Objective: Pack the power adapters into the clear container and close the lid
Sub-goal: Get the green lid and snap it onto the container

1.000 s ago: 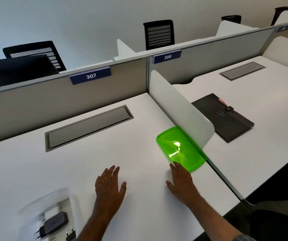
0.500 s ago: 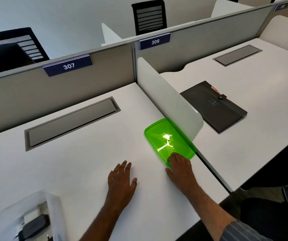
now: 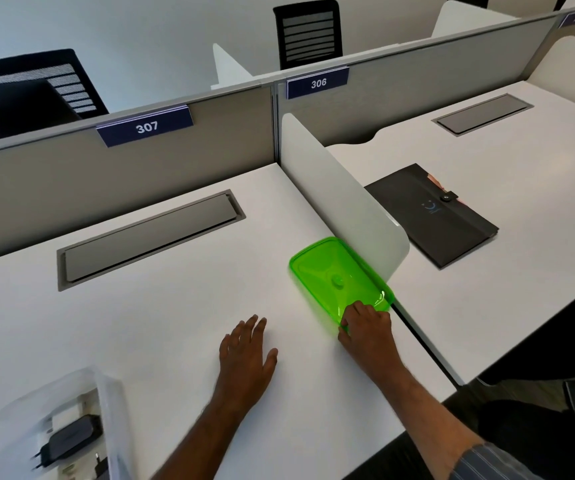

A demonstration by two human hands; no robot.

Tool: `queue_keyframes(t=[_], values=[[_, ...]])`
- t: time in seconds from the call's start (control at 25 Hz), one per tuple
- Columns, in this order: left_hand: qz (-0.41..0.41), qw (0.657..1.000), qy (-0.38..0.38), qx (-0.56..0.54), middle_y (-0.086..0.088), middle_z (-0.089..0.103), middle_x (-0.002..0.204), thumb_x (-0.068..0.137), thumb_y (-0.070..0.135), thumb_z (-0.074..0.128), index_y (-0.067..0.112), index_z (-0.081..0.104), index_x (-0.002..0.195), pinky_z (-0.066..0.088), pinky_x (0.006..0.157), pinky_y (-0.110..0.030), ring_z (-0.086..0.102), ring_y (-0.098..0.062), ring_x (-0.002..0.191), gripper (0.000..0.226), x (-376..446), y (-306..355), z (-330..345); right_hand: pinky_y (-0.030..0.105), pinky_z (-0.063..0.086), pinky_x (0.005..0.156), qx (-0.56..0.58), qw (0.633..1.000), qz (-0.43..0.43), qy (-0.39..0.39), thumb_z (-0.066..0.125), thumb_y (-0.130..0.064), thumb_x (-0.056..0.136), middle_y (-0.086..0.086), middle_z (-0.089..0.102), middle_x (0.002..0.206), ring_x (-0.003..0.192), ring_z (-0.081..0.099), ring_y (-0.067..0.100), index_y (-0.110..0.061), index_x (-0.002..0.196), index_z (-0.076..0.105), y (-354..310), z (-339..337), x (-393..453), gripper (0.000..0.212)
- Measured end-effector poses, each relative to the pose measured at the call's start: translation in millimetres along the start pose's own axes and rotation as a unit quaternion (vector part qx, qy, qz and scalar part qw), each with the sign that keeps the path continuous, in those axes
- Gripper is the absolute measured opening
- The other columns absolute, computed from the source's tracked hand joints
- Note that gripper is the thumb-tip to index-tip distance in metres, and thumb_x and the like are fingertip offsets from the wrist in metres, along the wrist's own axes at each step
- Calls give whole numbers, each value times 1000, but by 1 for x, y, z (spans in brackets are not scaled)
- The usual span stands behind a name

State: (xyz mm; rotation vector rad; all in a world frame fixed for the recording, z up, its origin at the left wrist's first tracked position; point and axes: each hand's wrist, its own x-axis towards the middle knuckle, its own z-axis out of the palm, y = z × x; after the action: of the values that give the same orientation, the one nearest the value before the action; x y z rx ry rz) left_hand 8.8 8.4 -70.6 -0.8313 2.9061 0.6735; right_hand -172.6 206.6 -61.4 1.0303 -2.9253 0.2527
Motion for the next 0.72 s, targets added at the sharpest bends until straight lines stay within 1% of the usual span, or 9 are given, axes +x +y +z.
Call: queue_keyframes(t=[0.08,0.16,0.28,0.36,0.44,0.52,0.56,0.64,0.72], values=[[-7,1000,1,-14,2,32,167,88,63,20,26,34,158,19,125,-47,27,-24,156,80,-2,0,-4,41,43,67,26,1000,-8,10,75,-24,73,-2,58,82,79,61,27,-22,80,59,-3,-9,0,17],[-13,999,10,-34,2,31,167,86,65,19,26,33,159,17,126,-45,26,-22,156,83,-4,-1,-10,41,44,65,64,998,-13,22,77,-22,74,-3,57,82,78,62,27,-22,81,58,-9,-18,-2,21],[-19,996,40,-75,1,38,164,87,66,24,25,36,157,22,124,-43,32,-22,153,82,-7,-3,-17,41,45,67,116,992,-14,48,77,-21,78,-5,56,83,80,61,26,-22,84,56,-25,-35,-7,22],[-34,992,45,-117,3,38,163,86,67,26,24,36,157,23,123,-40,32,-19,152,83,-8,-1,-24,40,45,67,151,986,-31,58,75,-21,81,-7,55,84,82,59,25,-22,85,55,-39,-49,-8,21],[-51,982,50,-174,4,39,162,92,62,35,23,38,156,23,121,-35,33,-19,151,74,-10,1,-35,40,47,68,192,978,-48,63,74,-22,82,-8,55,86,83,58,23,-22,86,55,-58,-64,-10,19],[-67,965,64,-247,3,41,160,103,44,48,22,38,154,23,120,-30,35,-20,149,57,-12,2,-44,39,49,70,241,967,-54,58,72,-23,84,-10,56,88,85,57,18,-23,87,55,-77,-78,-11,17],[-81,950,64,-293,4,41,160,105,38,50,23,38,154,24,121,-31,36,-19,148,53,-15,2,-52,37,49,71,266,961,-59,51,72,-24,86,-11,57,90,86,56,14,-24,88,55,-89,-85,-13,16],[-122,907,55,-398,5,44,157,106,35,49,26,39,153,33,118,-34,43,-17,142,49,-19,0,-69,31,51,73,328,942,-66,27,71,-26,89,-13,58,94,90,56,7,-26,90,55,-111,-98,-18,16],[-153,870,59,-466,5,47,153,105,43,47,29,39,151,38,114,-34,48,-14,135,49,-21,-7,-84,29,52,74,399,914,-68,-3,71,-25,90,-13,60,96,93,59,8,-27,91,55,-135,-110,-22,16]])
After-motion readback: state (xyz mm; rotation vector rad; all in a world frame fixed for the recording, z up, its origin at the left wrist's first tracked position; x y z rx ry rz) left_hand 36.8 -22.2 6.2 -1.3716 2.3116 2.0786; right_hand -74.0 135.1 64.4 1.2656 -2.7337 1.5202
